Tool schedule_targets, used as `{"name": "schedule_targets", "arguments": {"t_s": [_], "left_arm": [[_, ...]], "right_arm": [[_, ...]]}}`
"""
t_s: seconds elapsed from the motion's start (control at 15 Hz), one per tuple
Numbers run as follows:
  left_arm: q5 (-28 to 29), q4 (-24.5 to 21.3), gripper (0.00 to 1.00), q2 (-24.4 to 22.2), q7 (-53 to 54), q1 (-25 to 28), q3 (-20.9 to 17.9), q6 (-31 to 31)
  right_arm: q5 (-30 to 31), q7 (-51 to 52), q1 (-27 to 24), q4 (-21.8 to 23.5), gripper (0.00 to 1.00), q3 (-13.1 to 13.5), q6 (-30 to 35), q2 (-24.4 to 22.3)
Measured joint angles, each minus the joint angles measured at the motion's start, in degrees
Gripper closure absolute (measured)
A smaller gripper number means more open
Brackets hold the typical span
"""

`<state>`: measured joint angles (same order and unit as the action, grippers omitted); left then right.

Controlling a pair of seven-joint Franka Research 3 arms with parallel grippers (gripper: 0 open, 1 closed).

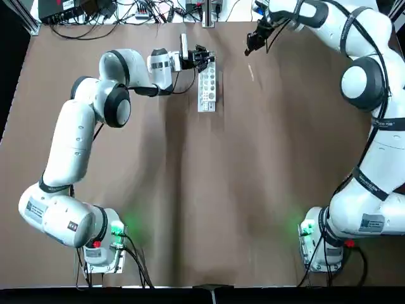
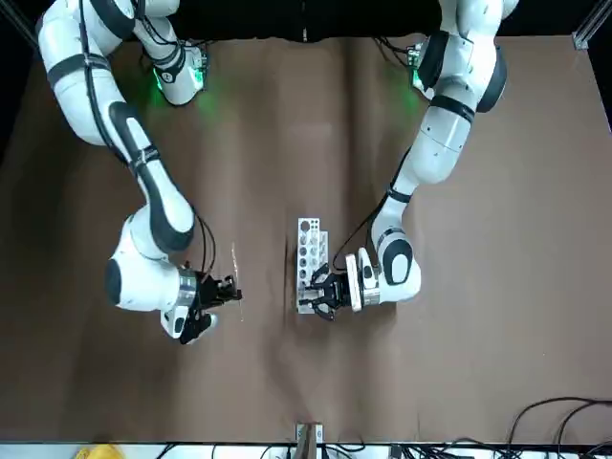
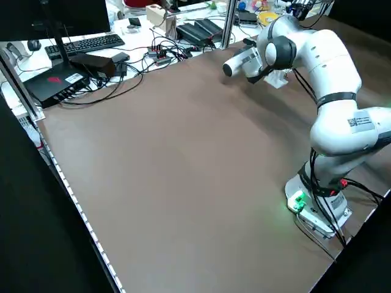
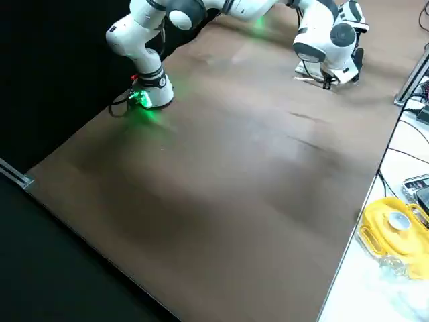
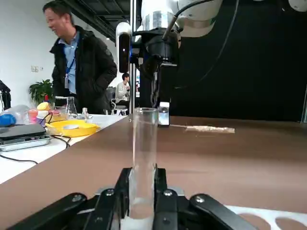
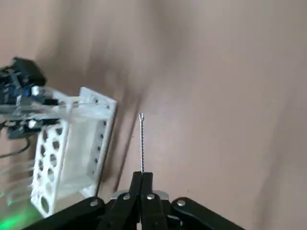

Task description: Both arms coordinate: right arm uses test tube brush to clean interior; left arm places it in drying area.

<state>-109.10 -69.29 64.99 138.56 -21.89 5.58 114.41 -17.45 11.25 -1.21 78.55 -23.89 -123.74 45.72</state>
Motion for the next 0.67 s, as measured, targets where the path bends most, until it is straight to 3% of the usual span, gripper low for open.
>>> {"name": "schedule_targets", "arguments": {"t_s": [0.07,0.27,0.53,0.67], "left_arm": [[0.0,0.1,0.75,0.0,0.0,0.0,0.0,0.0],[0.0,0.1,0.77,0.0,0.0,0.0,0.0,0.0],[0.0,0.2,0.77,0.0,0.0,0.0,-0.1,0.0],[0.0,0.4,0.77,0.0,0.0,0.0,-0.1,0.0]], "right_arm": [[1.4,-3.4,0.8,0.3,0.98,0.3,-1.5,0.0],[3.1,-14.0,5.8,1.5,0.98,5.1,-3.7,0.4],[3.2,-24.4,15.1,1.8,0.98,15.3,-4.1,1.1],[3.2,-26.9,17.6,1.8,0.98,17.4,-4.3,1.4]]}}
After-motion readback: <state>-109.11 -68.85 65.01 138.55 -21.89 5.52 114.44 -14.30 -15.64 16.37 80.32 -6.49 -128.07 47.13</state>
